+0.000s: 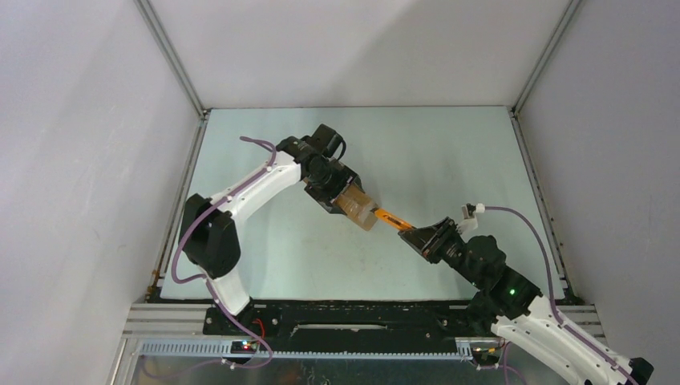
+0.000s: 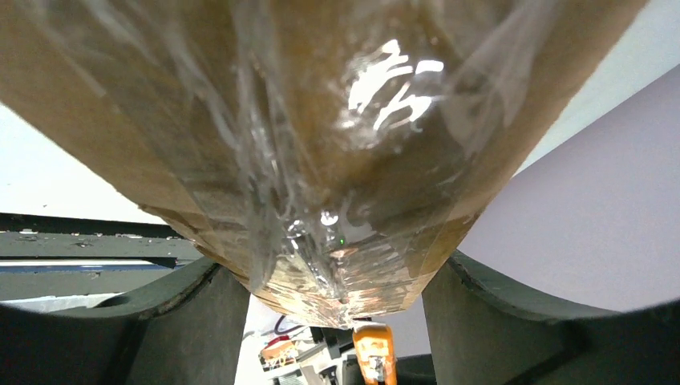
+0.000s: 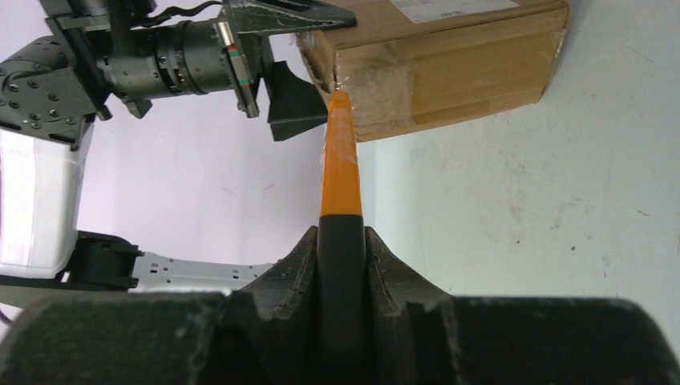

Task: Unpack the express box
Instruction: Cut the express box at the center of the board.

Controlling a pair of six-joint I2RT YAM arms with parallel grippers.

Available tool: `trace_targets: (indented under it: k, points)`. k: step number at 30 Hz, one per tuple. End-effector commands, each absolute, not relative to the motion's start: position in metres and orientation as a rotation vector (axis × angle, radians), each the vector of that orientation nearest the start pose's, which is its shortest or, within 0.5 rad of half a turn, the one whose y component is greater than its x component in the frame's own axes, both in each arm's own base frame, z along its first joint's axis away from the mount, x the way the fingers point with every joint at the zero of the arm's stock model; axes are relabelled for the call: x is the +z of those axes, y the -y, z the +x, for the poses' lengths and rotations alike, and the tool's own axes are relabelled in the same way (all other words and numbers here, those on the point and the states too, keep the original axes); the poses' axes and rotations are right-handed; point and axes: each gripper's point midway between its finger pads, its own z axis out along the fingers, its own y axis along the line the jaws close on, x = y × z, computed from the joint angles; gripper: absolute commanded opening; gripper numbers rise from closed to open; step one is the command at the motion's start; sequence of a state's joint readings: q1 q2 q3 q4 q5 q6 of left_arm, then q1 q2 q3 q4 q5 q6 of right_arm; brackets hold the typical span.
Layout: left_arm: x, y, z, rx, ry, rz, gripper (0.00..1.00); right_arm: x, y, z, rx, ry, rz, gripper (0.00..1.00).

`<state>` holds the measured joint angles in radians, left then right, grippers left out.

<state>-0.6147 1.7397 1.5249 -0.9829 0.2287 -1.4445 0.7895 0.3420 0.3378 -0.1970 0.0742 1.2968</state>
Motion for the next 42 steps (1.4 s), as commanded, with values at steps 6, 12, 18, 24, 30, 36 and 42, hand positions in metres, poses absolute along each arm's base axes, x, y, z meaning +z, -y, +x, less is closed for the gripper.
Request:
trace_targets:
  k: [6, 12, 18, 24, 30, 36, 42]
  points:
    - [0.164, 0.293, 0.272, -0.729, -2.836, -1.208, 0.71, 0.215, -0.211, 0.177, 1.428, -1.821, 0.53, 0.0]
    - [0.164, 0.294, 0.273, -0.734, -2.836, -1.203, 0.71, 0.216, -0.205, 0.177, 1.415, -1.803, 0.544, 0.0]
    - [0.165, 0.295, 0.273, -0.742, -2.834, -1.203, 0.71, 0.211, -0.207, 0.179, 1.408, -1.821, 0.546, 0.0]
    - [0.165, 0.295, 0.274, -0.741, -2.834, -1.204, 0.7, 0.207, -0.206, 0.181, 1.405, -1.823, 0.556, 0.0]
    - [0.165, 0.295, 0.274, -0.742, -2.837, -1.198, 0.7, 0.208, -0.209, 0.182, 1.433, -1.805, 0.555, 0.0]
    - [0.164, 0.296, 0.273, -0.741, -2.84, -1.199, 0.7, 0.214, -0.208, 0.181, 1.452, -1.785, 0.554, 0.0]
    - [0.163, 0.297, 0.274, -0.746, -2.843, -1.198, 0.7, 0.212, -0.208, 0.179, 1.447, -1.802, 0.551, 0.0]
